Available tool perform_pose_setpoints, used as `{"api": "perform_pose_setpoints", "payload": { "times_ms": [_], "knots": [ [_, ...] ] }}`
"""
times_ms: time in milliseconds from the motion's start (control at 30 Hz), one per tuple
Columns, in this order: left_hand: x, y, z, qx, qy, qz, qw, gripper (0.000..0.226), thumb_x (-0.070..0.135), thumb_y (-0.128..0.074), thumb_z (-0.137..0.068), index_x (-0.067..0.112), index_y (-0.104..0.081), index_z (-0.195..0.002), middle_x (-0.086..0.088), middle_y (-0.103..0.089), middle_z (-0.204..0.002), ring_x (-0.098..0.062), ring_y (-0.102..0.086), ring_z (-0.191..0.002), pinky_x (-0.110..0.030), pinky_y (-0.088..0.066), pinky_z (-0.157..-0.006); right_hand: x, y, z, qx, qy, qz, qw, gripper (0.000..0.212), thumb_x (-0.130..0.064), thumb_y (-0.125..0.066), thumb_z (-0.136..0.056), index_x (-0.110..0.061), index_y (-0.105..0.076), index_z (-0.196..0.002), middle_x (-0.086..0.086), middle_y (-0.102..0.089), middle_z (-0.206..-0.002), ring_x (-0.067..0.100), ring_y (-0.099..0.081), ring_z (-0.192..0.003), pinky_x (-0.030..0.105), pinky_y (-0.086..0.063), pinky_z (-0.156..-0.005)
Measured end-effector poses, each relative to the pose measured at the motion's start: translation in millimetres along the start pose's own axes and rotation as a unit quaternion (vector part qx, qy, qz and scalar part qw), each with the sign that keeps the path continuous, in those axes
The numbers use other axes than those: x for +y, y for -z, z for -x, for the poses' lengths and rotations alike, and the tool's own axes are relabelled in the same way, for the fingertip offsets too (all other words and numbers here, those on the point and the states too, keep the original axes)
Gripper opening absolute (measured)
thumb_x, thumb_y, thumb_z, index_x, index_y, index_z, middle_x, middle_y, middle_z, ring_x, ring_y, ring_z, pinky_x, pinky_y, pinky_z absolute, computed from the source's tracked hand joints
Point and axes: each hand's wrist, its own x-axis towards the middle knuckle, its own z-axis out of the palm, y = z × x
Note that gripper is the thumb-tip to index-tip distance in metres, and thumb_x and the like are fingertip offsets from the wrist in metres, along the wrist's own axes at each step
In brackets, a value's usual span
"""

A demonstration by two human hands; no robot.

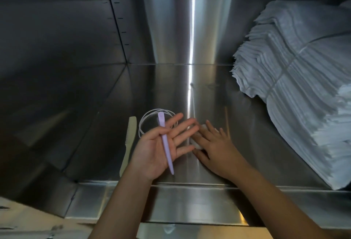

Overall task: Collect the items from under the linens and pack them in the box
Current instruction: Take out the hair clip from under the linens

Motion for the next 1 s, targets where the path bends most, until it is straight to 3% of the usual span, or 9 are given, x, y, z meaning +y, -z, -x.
{"api": "perform_pose_setpoints", "payload": {
  "times_ms": [200, 300, 367, 433, 467, 567, 667, 767, 1000],
  "knots": [
    [-2.4, -3.2, -0.6, 0.06, -0.046, -0.048, 0.996, 0.051, 0.02, -0.04, -0.08, 0.011, -0.046, -0.129, -0.013, -0.06, -0.125, -0.027, -0.058, -0.115, -0.041, -0.046, -0.089, 4.4, 6.4, 7.1, -0.014, 0.017, -0.027, 0.999, 0.069, -0.055, -0.038, -0.091, -0.036, -0.002, -0.147, -0.006, 0.008, -0.157, 0.018, 0.015, -0.142, 0.047, 0.005, -0.113],
    [-8.4, -6.3, -3.3, 0.12, -0.085, -0.133, 0.98, 0.052, 0.018, -0.049, -0.078, 0.01, -0.046, -0.13, -0.009, -0.062, -0.122, -0.023, -0.061, -0.11, -0.033, -0.045, -0.09, 11.6, 12.6, 13.3, 0.003, 0.011, -0.055, 0.998, 0.07, -0.055, -0.041, -0.09, -0.036, -0.005, -0.147, -0.007, 0.009, -0.157, 0.017, 0.017, -0.142, 0.047, 0.008, -0.112],
    [-14.3, -10.3, -8.5, 0.176, -0.112, -0.222, 0.953, 0.039, 0.008, -0.049, -0.087, 0.01, -0.049, -0.126, -0.009, -0.062, -0.121, -0.021, -0.061, -0.107, -0.031, -0.045, -0.091, 16.5, 16.0, 16.8, 0.009, 0.004, -0.063, 0.998, 0.07, -0.054, -0.042, -0.09, -0.036, -0.005, -0.147, -0.007, 0.01, -0.156, 0.017, 0.018, -0.142, 0.046, 0.009, -0.112],
    [-21.0, -14.2, -16.2, 0.235, -0.15, -0.384, 0.88, 0.027, 0.005, -0.047, -0.094, 0.012, -0.056, -0.118, -0.01, -0.06, -0.121, -0.018, -0.056, -0.111, -0.032, -0.042, -0.098, 19.6, 17.1, 20.4, 0.006, -0.001, -0.065, 0.998, 0.07, -0.053, -0.042, -0.09, -0.036, -0.004, -0.147, -0.007, 0.011, -0.156, 0.018, 0.018, -0.142, 0.046, 0.009, -0.112],
    [-24.8, -15.9, -20.8, 0.243, -0.162, -0.462, 0.838, 0.03, 0.005, -0.046, -0.095, 0.01, -0.054, -0.124, -0.008, -0.058, -0.126, -0.016, -0.052, -0.117, -0.023, -0.039, -0.1, 20.6, 16.8, 22.0, 0.003, -0.003, -0.068, 0.998, 0.07, -0.053, -0.041, -0.09, -0.037, -0.003, -0.147, -0.007, 0.011, -0.156, 0.018, 0.018, -0.142, 0.046, 0.009, -0.112],
    [-37.9, -18.8, -36.3, 0.223, -0.139, -0.592, 0.761, 0.046, 0.0, -0.041, -0.095, 0.001, -0.03, -0.14, -0.003, -0.046, -0.141, -0.008, -0.037, -0.129, -0.001, -0.028, -0.09, 22.3, 13.8, 23.9, -0.004, -0.007, -0.082, 0.997, 0.069, -0.053, -0.041, -0.091, -0.036, -0.003, -0.147, -0.007, 0.011, -0.156, 0.018, 0.017, -0.142, 0.046, 0.008, -0.112],
    [-49.1, -20.5, -49.3, 0.26, -0.09, -0.706, 0.652, 0.054, 0.007, -0.035, -0.098, 0.0, -0.009, -0.145, -0.011, -0.039, -0.144, -0.022, -0.036, -0.132, -0.018, -0.024, -0.102, 23.0, 9.5, 23.4, -0.008, -0.004, -0.08, 0.997, 0.068, -0.054, -0.039, -0.092, -0.035, -0.003, -0.147, -0.006, 0.011, -0.156, 0.019, 0.017, -0.142, 0.047, 0.008, -0.112],
    [-55.8, -20.8, -56.9, 0.265, -0.031, -0.783, 0.562, 0.061, 0.008, -0.032, -0.097, -0.002, 0.006, -0.145, -0.012, -0.017, -0.154, -0.027, -0.014, -0.141, -0.034, -0.009, -0.115, 24.2, 5.1, 21.8, -0.008, -0.002, -0.062, 0.998, 0.069, -0.055, -0.036, -0.092, -0.035, 0.0, -0.147, -0.005, 0.013, -0.156, 0.021, 0.018, -0.141, 0.048, 0.008, -0.112],
    [-58.3, -14.5, -62.1, 0.268, 0.055, -0.879, 0.39, 0.058, 0.03, -0.016, -0.102, -0.005, 0.006, -0.143, -0.02, -0.001, -0.155, -0.03, 0.002, -0.143, -0.045, 0.005, -0.113, 24.4, -1.0, 18.2, -0.007, 0.001, -0.059, 0.998, 0.07, -0.056, -0.035, -0.092, -0.039, 0.008, -0.145, -0.005, 0.015, -0.156, 0.022, 0.018, -0.141, 0.049, 0.007, -0.111]
  ]
}}
